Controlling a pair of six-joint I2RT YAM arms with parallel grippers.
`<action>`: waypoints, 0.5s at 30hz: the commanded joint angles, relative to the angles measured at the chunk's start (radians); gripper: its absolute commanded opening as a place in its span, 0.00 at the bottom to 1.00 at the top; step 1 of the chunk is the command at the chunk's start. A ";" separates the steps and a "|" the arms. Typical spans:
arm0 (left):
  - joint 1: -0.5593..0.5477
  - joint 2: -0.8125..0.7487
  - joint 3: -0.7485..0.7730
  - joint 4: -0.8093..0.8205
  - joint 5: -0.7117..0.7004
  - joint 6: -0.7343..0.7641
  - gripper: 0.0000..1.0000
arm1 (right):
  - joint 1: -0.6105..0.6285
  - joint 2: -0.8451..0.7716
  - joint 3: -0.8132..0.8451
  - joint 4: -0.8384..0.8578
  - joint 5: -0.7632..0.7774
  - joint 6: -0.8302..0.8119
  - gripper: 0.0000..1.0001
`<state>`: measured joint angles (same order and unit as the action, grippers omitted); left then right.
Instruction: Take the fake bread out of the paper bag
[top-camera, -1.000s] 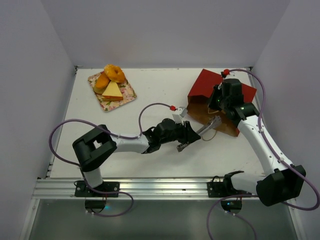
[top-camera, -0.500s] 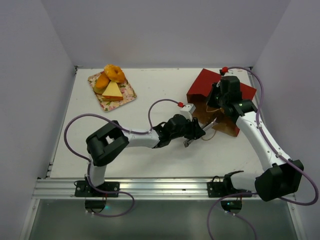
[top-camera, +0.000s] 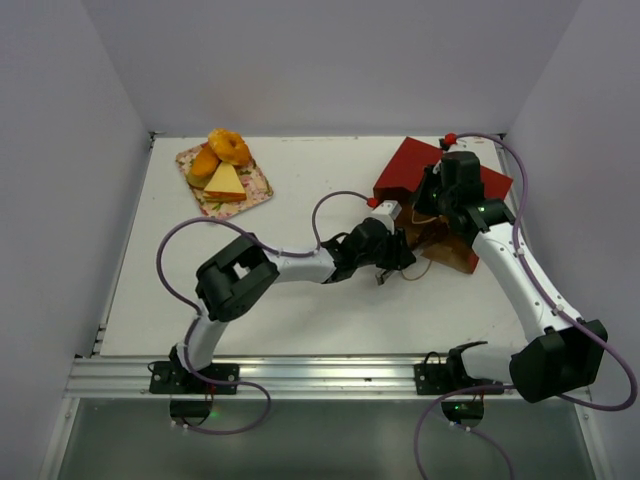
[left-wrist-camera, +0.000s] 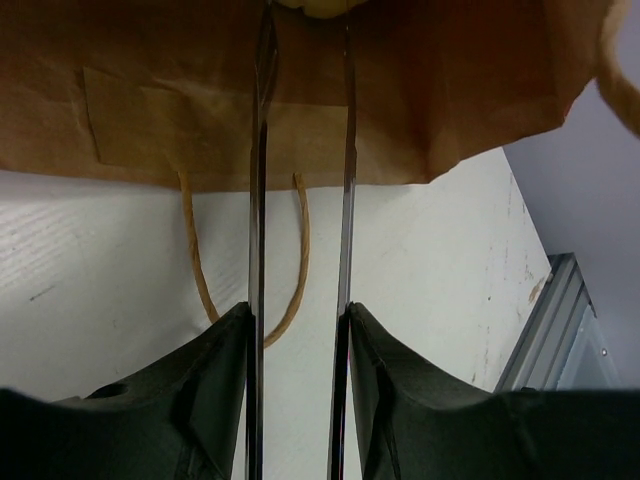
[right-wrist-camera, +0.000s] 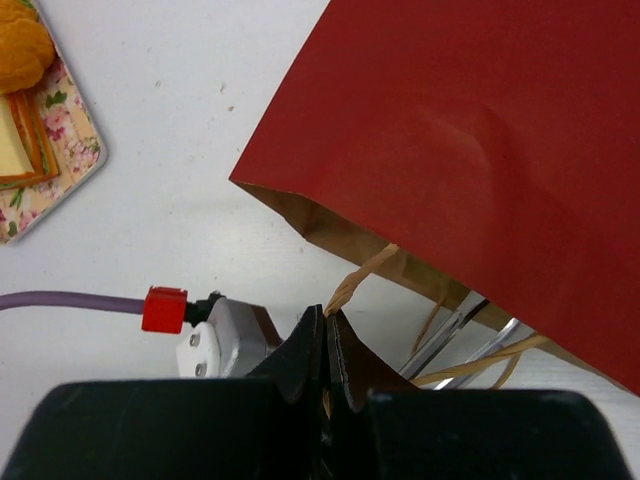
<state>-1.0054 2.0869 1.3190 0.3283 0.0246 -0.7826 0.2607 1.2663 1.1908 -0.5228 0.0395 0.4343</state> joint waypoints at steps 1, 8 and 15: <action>0.028 0.027 0.059 0.015 0.046 -0.018 0.46 | -0.003 -0.008 0.030 0.007 -0.030 0.012 0.00; 0.048 0.064 0.089 0.023 0.067 -0.046 0.46 | -0.003 -0.010 0.023 0.017 -0.029 0.018 0.00; 0.067 0.113 0.123 0.067 0.127 -0.084 0.47 | -0.001 -0.008 0.018 0.018 -0.029 0.017 0.00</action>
<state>-0.9508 2.1845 1.3987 0.3286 0.0929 -0.8284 0.2607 1.2663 1.1908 -0.5228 0.0330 0.4454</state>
